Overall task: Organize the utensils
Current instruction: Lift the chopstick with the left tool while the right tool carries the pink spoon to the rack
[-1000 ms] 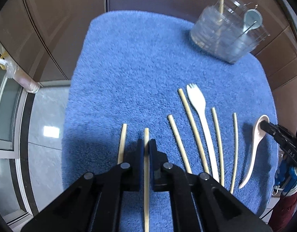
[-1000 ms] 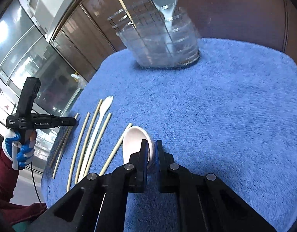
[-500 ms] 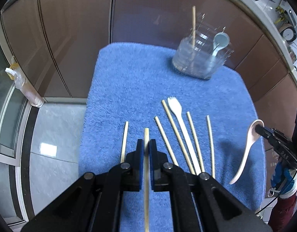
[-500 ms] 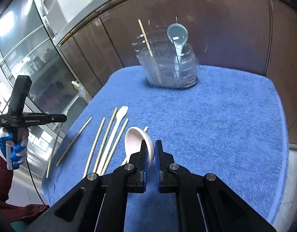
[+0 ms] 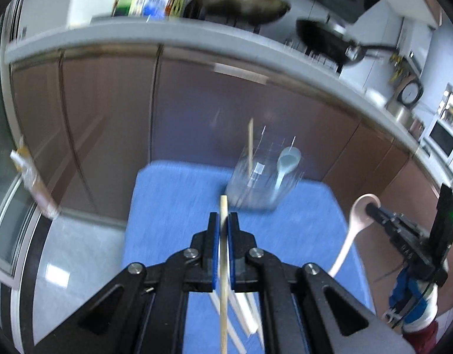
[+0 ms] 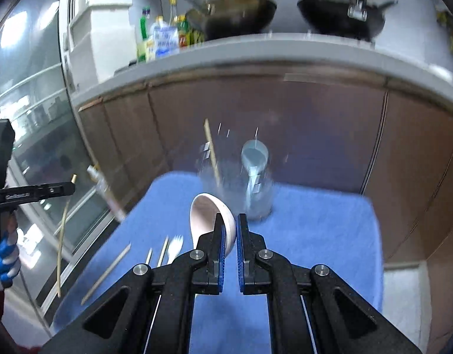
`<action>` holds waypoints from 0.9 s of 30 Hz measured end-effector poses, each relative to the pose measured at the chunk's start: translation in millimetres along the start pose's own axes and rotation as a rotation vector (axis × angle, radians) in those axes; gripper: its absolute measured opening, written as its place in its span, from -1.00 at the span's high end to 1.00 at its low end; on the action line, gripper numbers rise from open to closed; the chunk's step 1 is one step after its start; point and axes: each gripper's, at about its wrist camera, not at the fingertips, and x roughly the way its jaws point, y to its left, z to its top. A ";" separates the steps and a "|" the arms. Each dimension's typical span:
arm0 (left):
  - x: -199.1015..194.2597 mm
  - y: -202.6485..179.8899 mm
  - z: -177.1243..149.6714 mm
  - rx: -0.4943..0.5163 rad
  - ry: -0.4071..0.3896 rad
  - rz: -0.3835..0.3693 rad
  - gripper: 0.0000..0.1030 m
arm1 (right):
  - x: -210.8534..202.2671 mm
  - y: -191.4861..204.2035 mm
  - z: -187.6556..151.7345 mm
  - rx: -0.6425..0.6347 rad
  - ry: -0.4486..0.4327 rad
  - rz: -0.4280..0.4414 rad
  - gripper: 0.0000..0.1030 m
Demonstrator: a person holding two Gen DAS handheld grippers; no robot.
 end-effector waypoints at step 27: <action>177.8 -67.1 122.7 -0.118 -0.502 0.029 0.91 | 118.4 -22.0 85.2 -0.098 -0.330 -0.262 0.87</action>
